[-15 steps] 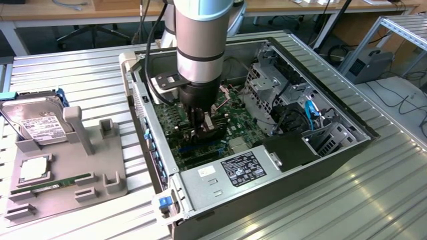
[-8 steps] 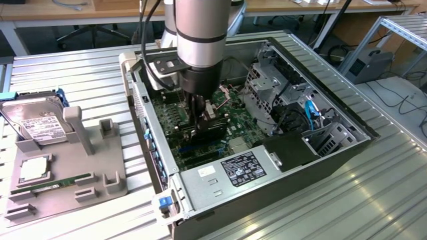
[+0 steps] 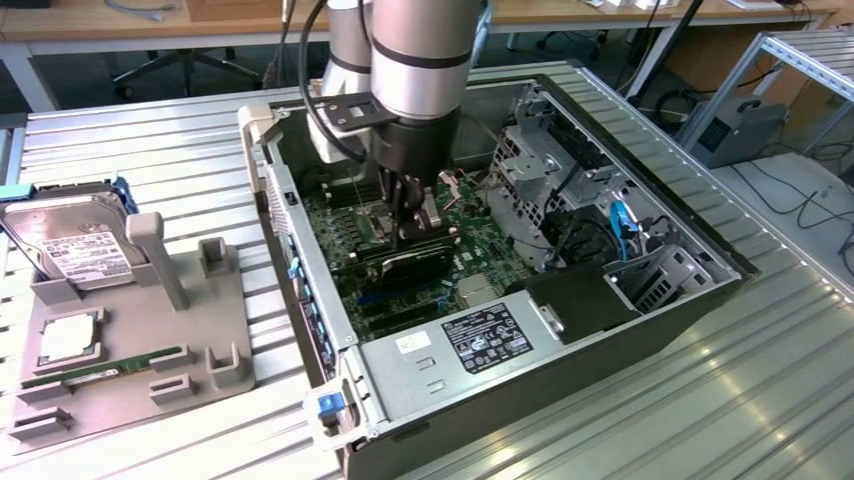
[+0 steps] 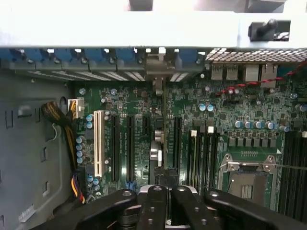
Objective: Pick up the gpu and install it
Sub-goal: 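Insert the gpu into the slot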
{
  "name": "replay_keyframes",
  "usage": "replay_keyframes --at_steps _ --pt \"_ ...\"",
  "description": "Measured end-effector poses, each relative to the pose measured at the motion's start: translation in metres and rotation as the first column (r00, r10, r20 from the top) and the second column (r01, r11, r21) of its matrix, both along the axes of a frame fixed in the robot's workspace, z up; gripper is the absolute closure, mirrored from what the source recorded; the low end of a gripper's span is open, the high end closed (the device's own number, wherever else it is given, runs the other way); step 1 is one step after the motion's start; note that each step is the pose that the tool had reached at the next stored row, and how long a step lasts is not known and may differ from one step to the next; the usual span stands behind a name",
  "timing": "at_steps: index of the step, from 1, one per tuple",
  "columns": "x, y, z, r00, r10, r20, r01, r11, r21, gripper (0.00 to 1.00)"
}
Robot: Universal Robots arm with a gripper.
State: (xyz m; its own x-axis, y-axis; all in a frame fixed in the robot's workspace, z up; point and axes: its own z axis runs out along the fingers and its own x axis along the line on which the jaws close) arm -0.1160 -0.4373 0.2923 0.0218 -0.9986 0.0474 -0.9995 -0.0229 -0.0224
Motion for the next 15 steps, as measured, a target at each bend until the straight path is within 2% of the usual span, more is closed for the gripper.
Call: replay_keyframes --at_steps 1,3,7,15 --pt "0.003 0.0000 0.0000 1.0000 0.000 -0.0053 0.000 1.0000 0.0001 0.89" --pt "0.010 0.0000 0.0000 0.9999 0.000 -0.0160 0.000 1.0000 0.0001 0.89" --pt "0.017 0.0000 0.0000 0.9997 0.000 -0.0264 0.000 1.0000 0.0000 0.89" --pt "0.018 0.0000 0.0000 0.9996 0.000 -0.0280 0.000 1.0000 0.0000 0.89"
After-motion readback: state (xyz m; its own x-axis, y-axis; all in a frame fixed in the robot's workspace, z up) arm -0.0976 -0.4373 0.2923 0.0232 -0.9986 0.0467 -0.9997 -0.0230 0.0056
